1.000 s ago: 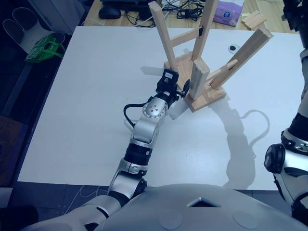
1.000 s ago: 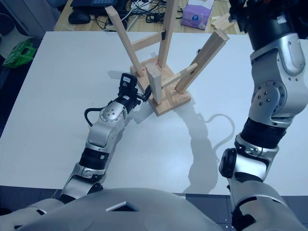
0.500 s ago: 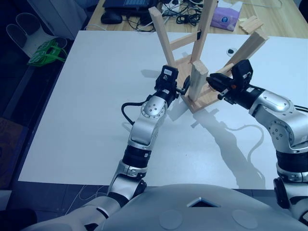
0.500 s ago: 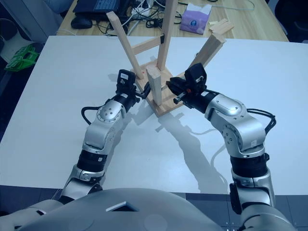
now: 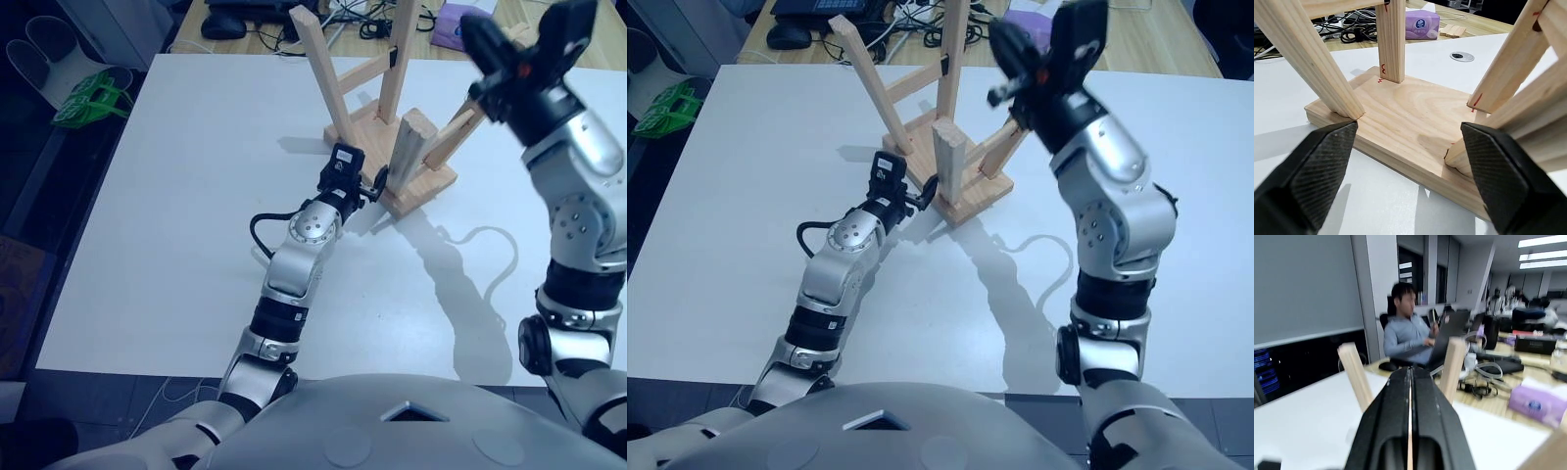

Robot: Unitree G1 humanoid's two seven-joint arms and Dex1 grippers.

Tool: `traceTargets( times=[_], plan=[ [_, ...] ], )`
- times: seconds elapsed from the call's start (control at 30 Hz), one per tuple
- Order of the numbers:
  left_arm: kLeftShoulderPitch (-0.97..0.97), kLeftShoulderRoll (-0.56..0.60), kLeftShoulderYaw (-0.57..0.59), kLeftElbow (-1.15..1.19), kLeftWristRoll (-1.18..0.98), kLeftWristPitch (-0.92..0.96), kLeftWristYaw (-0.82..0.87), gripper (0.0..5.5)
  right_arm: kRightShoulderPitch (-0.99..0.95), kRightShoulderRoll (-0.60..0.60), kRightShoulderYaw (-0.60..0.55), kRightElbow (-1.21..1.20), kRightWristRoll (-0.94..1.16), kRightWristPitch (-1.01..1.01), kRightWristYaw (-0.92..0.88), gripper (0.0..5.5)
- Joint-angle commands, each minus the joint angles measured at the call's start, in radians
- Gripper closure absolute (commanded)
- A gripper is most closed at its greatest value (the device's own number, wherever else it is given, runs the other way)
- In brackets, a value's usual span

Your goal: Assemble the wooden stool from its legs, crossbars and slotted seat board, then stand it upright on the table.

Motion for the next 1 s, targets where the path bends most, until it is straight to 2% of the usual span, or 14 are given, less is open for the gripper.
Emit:
traceTargets(
  times=[0.03,0.13,0.23,0.37,0.6,0.77,0.83,1.0],
  plan=[
    [-0.019,-0.001,-0.005,0.017,0.003,-0.002,-0.016,1.59,-0.040,-0.048,0.043,0.085,-0.057,0.119,-0.024,5.46],
    [-0.025,-0.004,-0.003,0.021,0.004,-0.005,-0.020,1.59,0.036,-0.082,0.119,0.174,-0.100,0.222,0.002,5.46],
    [-0.023,-0.002,-0.002,0.021,0.003,-0.005,-0.024,1.59,0.194,-0.128,0.221,0.309,-0.172,0.202,0.083,5.46],
    [-0.022,0.000,0.000,0.018,0.002,-0.001,-0.028,1.59,0.225,-0.102,0.220,0.327,-0.185,0.150,0.093,5.46],
    [-0.029,0.001,0.010,0.029,0.004,-0.009,-0.026,1.59,0.188,-0.020,0.099,0.194,-0.124,-0.120,0.122,5.46],
    [-0.041,-0.007,-0.014,0.033,0.011,-0.010,-0.039,1.59,0.229,-0.028,-0.028,0.029,-0.070,-0.207,0.128,5.46],
    [-0.050,-0.018,-0.034,0.040,0.014,-0.011,-0.048,1.59,0.237,-0.026,-0.103,0.012,-0.086,-0.253,0.078,5.46],
    [-0.129,-0.059,-0.096,0.095,0.023,-0.028,-0.076,1.59,0.202,-0.016,-0.353,0.118,-0.171,-0.384,-0.194,5.46]
  ],
)
